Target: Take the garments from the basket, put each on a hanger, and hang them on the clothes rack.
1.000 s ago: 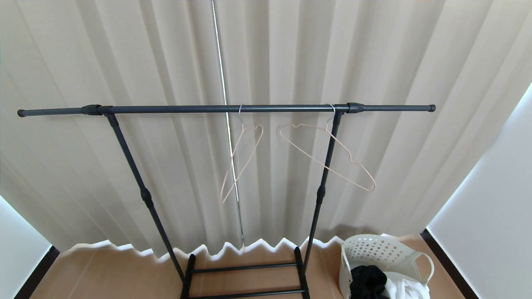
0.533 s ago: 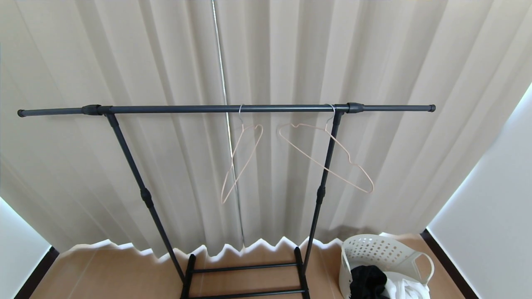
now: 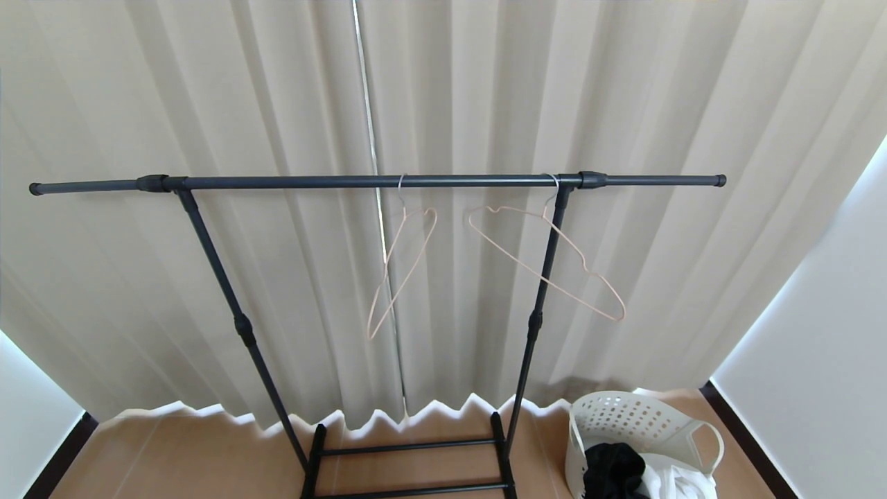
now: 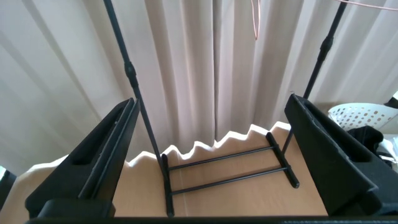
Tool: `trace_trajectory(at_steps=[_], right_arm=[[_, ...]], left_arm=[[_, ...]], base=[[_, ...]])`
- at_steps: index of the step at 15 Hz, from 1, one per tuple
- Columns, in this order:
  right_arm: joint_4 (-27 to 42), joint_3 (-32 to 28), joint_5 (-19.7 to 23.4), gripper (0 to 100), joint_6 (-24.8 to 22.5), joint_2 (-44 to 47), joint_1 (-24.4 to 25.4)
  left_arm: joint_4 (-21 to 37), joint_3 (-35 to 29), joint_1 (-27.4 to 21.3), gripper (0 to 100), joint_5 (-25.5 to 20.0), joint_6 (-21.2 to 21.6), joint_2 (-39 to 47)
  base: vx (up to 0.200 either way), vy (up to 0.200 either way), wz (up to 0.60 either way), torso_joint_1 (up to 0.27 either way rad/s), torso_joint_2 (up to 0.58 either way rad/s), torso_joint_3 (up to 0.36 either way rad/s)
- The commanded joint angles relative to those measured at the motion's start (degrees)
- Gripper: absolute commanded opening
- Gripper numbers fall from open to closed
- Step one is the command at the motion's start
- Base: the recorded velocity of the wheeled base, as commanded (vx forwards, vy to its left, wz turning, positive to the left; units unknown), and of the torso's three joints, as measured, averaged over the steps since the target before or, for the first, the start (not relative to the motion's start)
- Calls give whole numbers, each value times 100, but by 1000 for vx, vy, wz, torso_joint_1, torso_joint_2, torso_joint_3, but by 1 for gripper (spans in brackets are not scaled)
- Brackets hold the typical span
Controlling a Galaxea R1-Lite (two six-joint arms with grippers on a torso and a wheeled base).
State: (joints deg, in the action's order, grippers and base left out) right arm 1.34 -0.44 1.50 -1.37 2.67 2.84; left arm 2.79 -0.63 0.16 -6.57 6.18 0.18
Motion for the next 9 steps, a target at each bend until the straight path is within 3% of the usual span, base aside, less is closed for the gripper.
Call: trace_trajectory(at_steps=[1,6,9], right_arm=[[-29,9,-27,100,75,322,771],[-90,26,-352,100,321,322,727],[-90,26,-352,100,321,322,656]], left_arm=[[2,2,2,100,-11,32,8],[2,2,2,100,-11,-12,-1],[2,-7,2,100,-20,-12,-1]], base=[[0,0,0,0,0,0],[0,0,0,-13,24,18],[0,0,0,-124,302,164]])
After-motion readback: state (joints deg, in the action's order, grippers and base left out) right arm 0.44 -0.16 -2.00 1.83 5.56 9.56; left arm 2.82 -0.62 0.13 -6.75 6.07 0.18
